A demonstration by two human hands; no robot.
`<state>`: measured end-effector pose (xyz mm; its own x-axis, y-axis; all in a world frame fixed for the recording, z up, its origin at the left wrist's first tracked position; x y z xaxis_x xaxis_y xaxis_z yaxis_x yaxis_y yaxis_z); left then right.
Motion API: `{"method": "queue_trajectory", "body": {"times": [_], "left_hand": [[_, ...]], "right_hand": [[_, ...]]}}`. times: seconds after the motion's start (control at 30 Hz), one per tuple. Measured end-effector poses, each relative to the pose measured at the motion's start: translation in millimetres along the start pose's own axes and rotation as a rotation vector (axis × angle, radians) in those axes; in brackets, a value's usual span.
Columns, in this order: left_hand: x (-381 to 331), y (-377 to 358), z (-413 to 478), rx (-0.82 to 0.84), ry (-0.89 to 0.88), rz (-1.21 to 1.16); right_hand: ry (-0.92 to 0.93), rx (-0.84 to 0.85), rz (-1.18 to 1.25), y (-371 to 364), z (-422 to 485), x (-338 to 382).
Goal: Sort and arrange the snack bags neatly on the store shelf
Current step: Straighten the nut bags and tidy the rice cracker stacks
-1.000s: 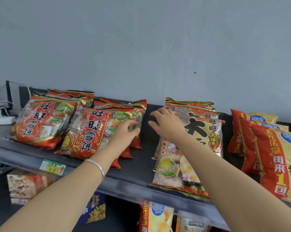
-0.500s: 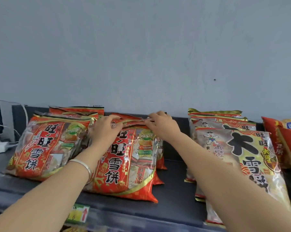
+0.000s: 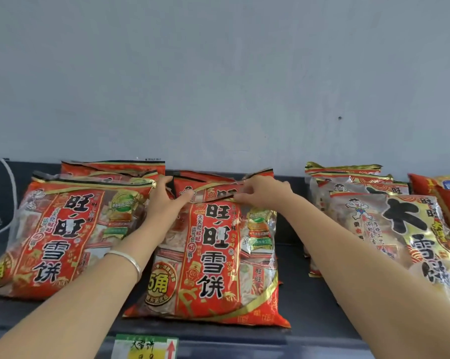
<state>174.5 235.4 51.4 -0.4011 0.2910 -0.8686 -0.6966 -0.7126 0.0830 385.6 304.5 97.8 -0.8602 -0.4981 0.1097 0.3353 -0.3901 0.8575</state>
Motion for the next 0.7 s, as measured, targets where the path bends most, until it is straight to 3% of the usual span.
{"method": "queue_trajectory", "body": {"times": [0.2, 0.33, 0.4, 0.57, 0.63, 0.7], "left_hand": [[-2, -1, -2, -0.012, -0.004, -0.010], [1, 8, -3, -0.035, -0.050, 0.010], [7, 9, -5, -0.005, 0.014, -0.035], [18, 1, -5, 0.005, 0.394, -0.259], [20, 0, -3, -0.050, 0.391, -0.275], [19, 0, 0, -0.120, 0.278, -0.147]], "right_hand": [[0.175, -0.004, -0.030, -6, 5, 56], [-0.054, -0.153, 0.097, 1, 17, 42], [-0.093, -0.189, 0.072, 2, 19, 35], [0.055, -0.206, -0.197, 2, 17, 40], [0.048, -0.178, -0.181, 1, 18, 37], [-0.018, -0.139, -0.075, -2, 21, 29]]}}
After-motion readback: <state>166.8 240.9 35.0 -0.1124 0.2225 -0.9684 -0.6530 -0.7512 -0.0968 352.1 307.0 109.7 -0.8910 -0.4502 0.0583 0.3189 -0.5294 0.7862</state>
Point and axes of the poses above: each hand's wrist, its own z-axis towards the middle knuckle, its own y-axis out of the back of the hand, x = y × z, the point moved 6 cm from there along z, towards the middle knuckle, and after that the axes turned 10 degrees about -x, right-handed, at the moved point
